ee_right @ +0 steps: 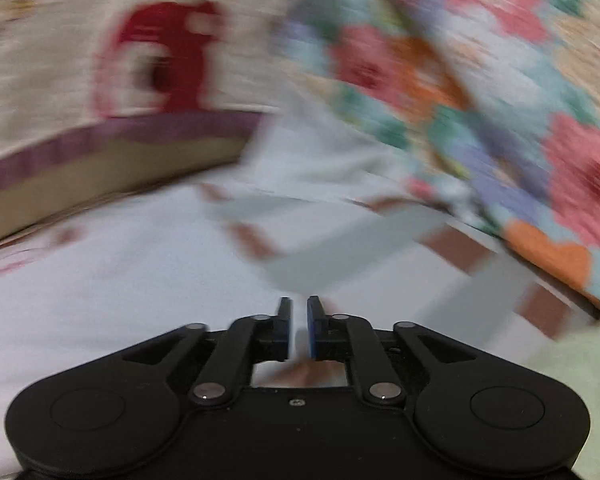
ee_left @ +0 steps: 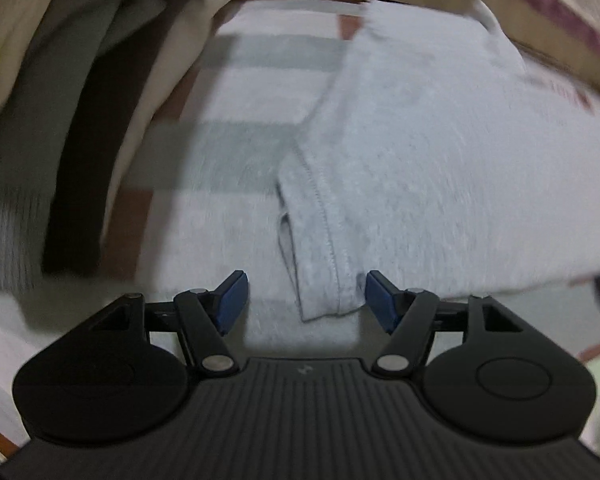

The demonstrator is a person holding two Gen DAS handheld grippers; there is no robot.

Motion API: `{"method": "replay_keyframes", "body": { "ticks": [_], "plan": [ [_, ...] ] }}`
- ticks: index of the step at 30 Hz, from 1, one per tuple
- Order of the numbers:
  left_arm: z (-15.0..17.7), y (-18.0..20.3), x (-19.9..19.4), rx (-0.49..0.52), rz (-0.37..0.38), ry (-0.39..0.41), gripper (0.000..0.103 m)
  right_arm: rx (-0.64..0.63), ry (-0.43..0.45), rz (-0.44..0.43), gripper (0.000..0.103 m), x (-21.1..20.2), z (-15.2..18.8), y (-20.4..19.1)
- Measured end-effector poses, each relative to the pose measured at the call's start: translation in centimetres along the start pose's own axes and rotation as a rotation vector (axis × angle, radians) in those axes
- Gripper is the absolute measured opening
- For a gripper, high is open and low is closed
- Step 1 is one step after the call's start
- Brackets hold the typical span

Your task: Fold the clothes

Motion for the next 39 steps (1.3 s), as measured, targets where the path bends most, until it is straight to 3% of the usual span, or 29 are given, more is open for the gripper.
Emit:
{"method": "replay_keyframes", "body": {
  "ticks": [1, 8, 10, 12, 15, 19, 23, 25, 26, 29, 31, 33, 34, 35, 36, 39],
  "plan": [
    [-0.2, 0.1, -0.2, 0.005, 0.002, 0.019, 0.064, -0.036, -0.005, -0.062, 0.027, -0.5, 0.0, -1.8],
    [-4.0, 3.3, -2.7, 0.16, 0.036, 0.234, 0.065, -0.323, -0.154, -0.499, 0.035, -1.5, 2.2, -16.9],
    [-6.9, 4.2, -1.3, 0.198, 0.069, 0.264, 0.065, -0.41, -0.181, -0.558, 0.04, -1.8, 2.6, -20.7],
    [-9.8, 5.1, 0.1, 0.226, 0.1, 0.29, 0.065, -0.484, -0.194, -0.6, 0.041, -2.0, 3.0, -23.7],
    [-14.4, 5.2, 4.2, 0.166, 0.106, 0.283, 0.065, -0.571, -0.205, -0.637, 0.047, -2.4, 3.8, -26.5],
    [-17.7, 5.8, 9.4, 0.157, -0.049, 0.276, 0.065, -0.646, -0.201, -0.667, 0.051, -2.9, 5.2, -28.4],
    [-20.6, 5.7, 11.5, 0.066, 0.072, 0.273, 0.065, -0.622, -0.228, -0.682, 0.051, -3.0, 6.4, -28.2],
    [-22.4, 5.8, 13.0, 0.043, 0.167, 0.23, 0.067, -0.612, -0.251, -0.695, 0.052, -2.8, 6.6, -27.4],
    [-23.0, 6.2, 13.8, 0.056, 0.203, 0.196, 0.078, -0.616, -0.259, -0.7, 0.052, -2.7, 6.7, -27.1],
    [-23.8, 7.9, 14.8, 0.114, 0.223, 0.19, 0.094, -0.637, -0.28, -0.712, 0.052, -2.1, 7.0, -26.4],
    [-23.4, 9.1, 15.2, 0.17, 0.194, 0.216, 0.093, -0.622, -0.29, -0.714, 0.052, -1.8, 6.9, -26.1],
    [-22.6, 10.5, 15.3, 0.279, 0.125, 0.254, 0.062, -0.598, -0.299, -0.714, 0.052, -1.8, 6.9, -26.0],
    [-22.1, 11.2, 15.0, 0.327, 0.117, 0.267, 0.031, -0.593, -0.3, -0.713, 0.052, -1.8, 6.9, -25.9],
    [-21.8, 11.6, 14.3, 0.321, 0.14, 0.275, 0.013, -0.589, -0.302, -0.711, 0.052, -1.8, 7.0, -25.9],
    [-21.4, 12.0, 13.5, 0.321, 0.149, 0.292, 0.013, -0.585, -0.303, -0.71, 0.053, -1.8, 7.1, -25.9],
    [-18.5, 13.3, 9.7, 0.397, 0.133, 0.444, 0.013, -0.502, -0.346, -0.731, 0.054, -1.7, 7.0, -25.4]
  ]
}}
Point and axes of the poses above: each gripper's, at about its wrist camera, not at the fingertips, and x roughly the way its jaws point, y to its right, z to its underside, the point moved 4 cm from there along x, roughly the way its jaws point, and after that the axes turned 6 degrees about x, right-handed, at the moved point
